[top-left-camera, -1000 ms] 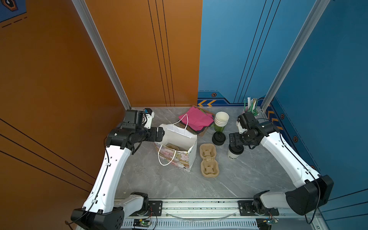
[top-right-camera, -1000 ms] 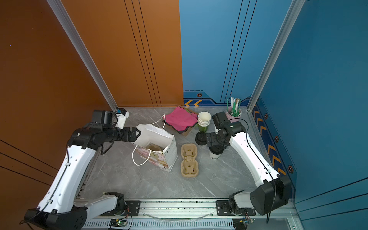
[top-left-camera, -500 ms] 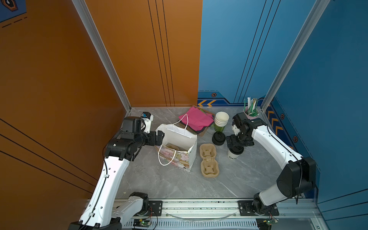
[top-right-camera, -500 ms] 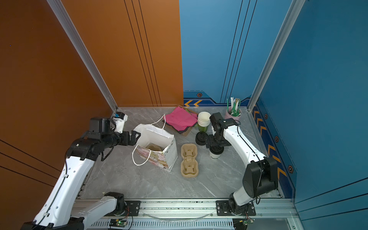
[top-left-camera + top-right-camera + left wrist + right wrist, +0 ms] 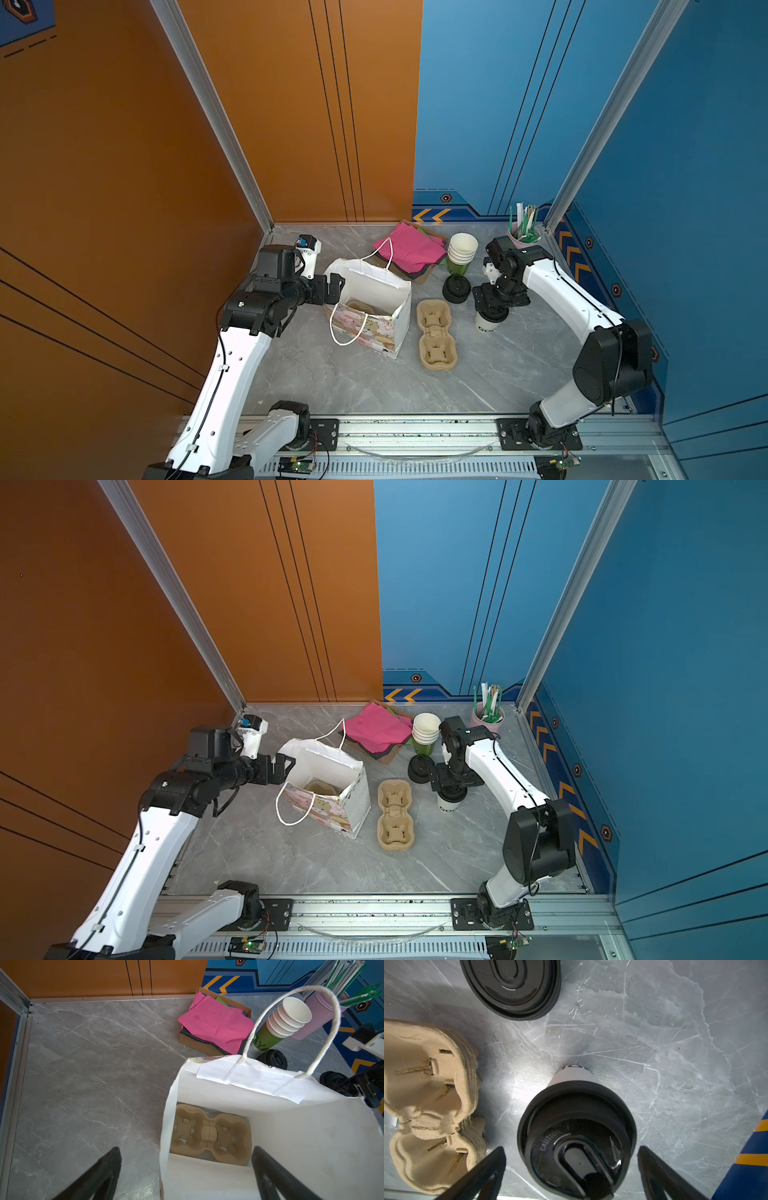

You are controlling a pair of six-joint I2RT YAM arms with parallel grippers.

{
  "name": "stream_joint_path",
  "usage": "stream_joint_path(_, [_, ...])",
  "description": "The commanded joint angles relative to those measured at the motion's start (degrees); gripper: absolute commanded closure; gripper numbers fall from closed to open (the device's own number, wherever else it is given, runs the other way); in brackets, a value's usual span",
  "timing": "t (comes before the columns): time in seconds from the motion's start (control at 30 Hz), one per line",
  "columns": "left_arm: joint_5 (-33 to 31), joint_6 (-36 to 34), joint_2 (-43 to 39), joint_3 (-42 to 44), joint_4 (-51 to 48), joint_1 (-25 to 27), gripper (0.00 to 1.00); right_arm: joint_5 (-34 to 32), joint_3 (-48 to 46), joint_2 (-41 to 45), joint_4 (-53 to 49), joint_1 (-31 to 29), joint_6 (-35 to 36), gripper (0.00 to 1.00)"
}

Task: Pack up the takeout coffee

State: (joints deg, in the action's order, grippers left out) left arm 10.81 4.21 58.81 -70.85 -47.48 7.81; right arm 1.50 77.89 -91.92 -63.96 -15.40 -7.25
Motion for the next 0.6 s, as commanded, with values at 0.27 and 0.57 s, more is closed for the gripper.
stream_joint_path(0.27, [1.79,0.46,-0.72,0.62,0.40,-0.49,0.02,0.92,-2.01,-1.94,0.20,0.64,1.16,0.00])
stream_joint_path(0.57, [2.17,0.50,-0.46,0.71,0.73,-0.45,0.02,1.04,-2.34,-1.69,1.47,0.70,0.90,0.00])
